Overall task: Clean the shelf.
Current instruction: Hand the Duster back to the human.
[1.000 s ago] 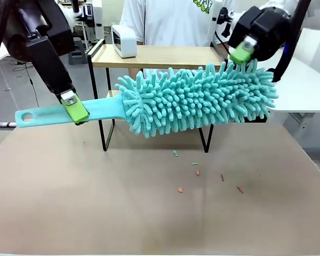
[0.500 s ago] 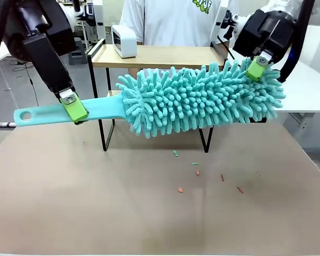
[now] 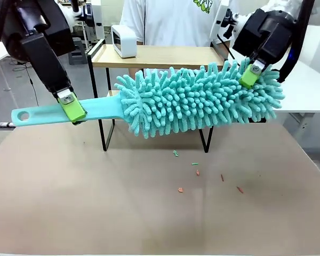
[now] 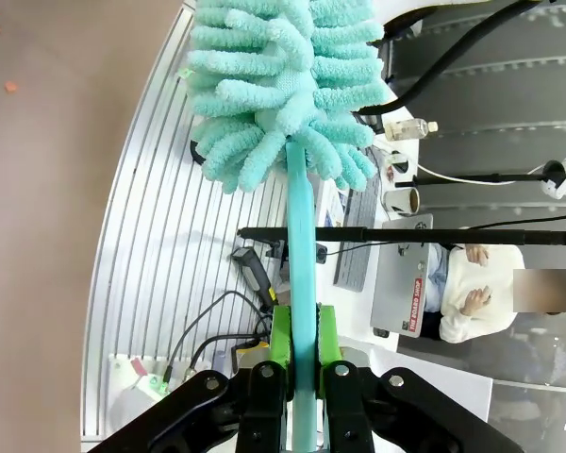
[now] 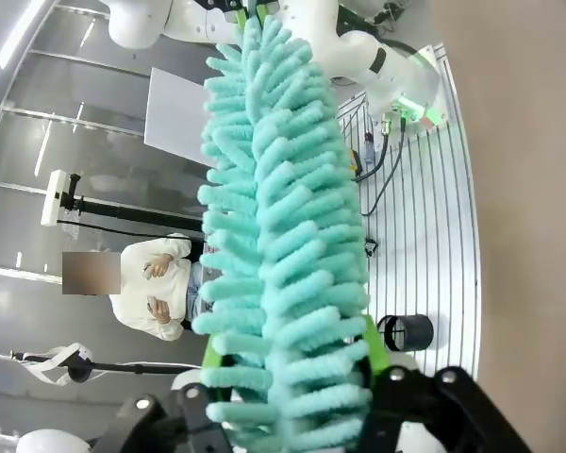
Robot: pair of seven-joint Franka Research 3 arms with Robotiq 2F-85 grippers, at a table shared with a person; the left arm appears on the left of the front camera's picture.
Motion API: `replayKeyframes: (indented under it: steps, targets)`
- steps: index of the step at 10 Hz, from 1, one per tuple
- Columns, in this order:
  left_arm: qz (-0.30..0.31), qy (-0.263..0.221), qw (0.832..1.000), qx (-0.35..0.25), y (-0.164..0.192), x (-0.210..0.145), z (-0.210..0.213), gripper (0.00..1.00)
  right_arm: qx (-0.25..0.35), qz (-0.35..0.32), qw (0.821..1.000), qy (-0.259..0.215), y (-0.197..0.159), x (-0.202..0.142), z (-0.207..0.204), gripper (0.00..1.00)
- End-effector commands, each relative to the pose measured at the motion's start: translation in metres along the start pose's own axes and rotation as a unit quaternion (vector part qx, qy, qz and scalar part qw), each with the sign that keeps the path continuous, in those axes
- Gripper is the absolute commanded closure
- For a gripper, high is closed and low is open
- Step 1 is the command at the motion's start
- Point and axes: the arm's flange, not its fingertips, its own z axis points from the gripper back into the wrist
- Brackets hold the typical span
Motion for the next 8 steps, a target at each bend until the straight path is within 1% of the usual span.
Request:
replayKeyframes:
  steps: [1, 2, 3, 4, 8]
  targets:
    - [-0.015, -0.008, 1.0, -0.013, -0.001, 0.0025, 0.0004, 0.88, 0.009, 0.019, 1.0, 0.002, 0.0034, 0.0005, -0.0026, 1.0]
    - [-0.015, -0.008, 1.0, -0.013, -0.0011, 0.0034, 0.0, 0.88, 0.003, 0.02, 1.0, -0.003, 0.0038, 0.0008, -0.0022, 0.83]
    - [-0.016, -0.006, 1.0, -0.014, -0.0015, 0.0036, -0.0007, 0.88, 0.016, 0.024, 1.0, 0.0, 0.0051, 0.0, -0.0021, 0.93]
    - [-0.016, -0.007, 1.0, -0.014, -0.0013, 0.0039, -0.001, 0.88, 0.014, 0.026, 1.0, -0.003, 0.0063, -0.0016, -0.0012, 1.0]
    - [-0.019, -0.012, 1.0, -0.006, -0.0022, 0.0054, -0.0013, 0.88, 0.007, 0.019, 1.0, -0.002, 0.0085, -0.0068, 0.0005, 1.0]
